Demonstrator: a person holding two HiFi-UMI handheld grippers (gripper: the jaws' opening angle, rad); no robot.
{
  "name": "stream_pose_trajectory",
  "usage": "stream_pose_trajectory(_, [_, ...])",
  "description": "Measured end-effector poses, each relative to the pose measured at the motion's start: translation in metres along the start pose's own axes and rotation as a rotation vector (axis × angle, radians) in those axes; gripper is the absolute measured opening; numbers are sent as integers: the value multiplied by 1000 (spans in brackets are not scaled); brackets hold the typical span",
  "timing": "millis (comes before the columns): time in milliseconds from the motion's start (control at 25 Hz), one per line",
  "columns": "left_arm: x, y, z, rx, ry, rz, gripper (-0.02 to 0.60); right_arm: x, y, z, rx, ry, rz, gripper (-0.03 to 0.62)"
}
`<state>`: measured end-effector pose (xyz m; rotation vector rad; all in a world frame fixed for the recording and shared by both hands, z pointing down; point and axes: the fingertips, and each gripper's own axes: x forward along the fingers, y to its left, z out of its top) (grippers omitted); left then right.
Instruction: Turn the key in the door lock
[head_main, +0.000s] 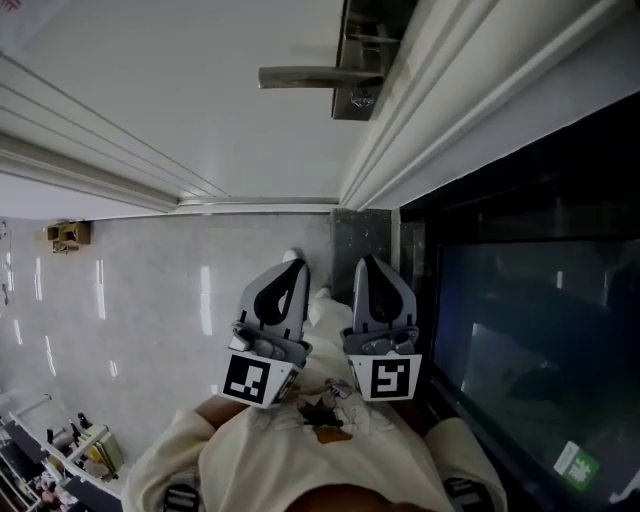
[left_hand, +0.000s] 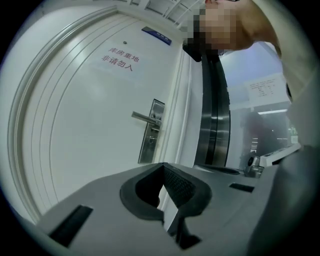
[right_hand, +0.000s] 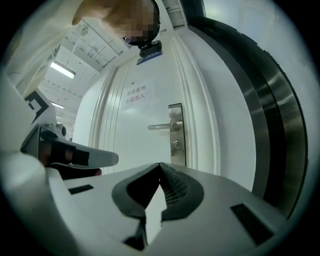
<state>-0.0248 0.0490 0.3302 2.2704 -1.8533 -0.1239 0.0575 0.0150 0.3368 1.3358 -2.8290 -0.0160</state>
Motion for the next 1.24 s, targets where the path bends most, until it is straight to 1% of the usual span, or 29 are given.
stream_pose_trajectory(80, [-13,-18,-4,20,43,-29,6,-17,5,6,17,-1,-2,6])
stream_pose_trajectory(160, [-23,-32,-12,31,83,-61,5,-29,9,12,4,-11,-5,6])
stream_pose_trajectory(200, [-25,-36,-14,31,88,-73,5,-33,10,12,-8,-12,-10,6])
stream_pose_trajectory(280, [-29,-37,-14,28,76,-82,5,-37,13,11,-20,-14,-22,6])
stream_pose_trajectory(400, [-37,-31,-5,44,24,-81,5,-44,24,14,2,-19,-29,6])
stream_pose_trajectory(520, [-46,-23,-1,42,24,-59,6,-47,37,16,-12,-16,-10,6])
stream_pose_trajectory(640, [-55,-15,4,41,-3,-59,5,-42,51,17,-10,-21,8,6])
stream_pose_trajectory(840, [-67,-9,-1,29,32,-54,5,-38,63,17,-11,-20,30,6])
stream_pose_trajectory(1080, [-75,5,10,45,4,-35,5,-32,71,24,-21,-48,43,6])
stream_pose_trajectory(1240, [-77,10,9,54,17,-30,5,-31,77,22,-11,-28,42,6])
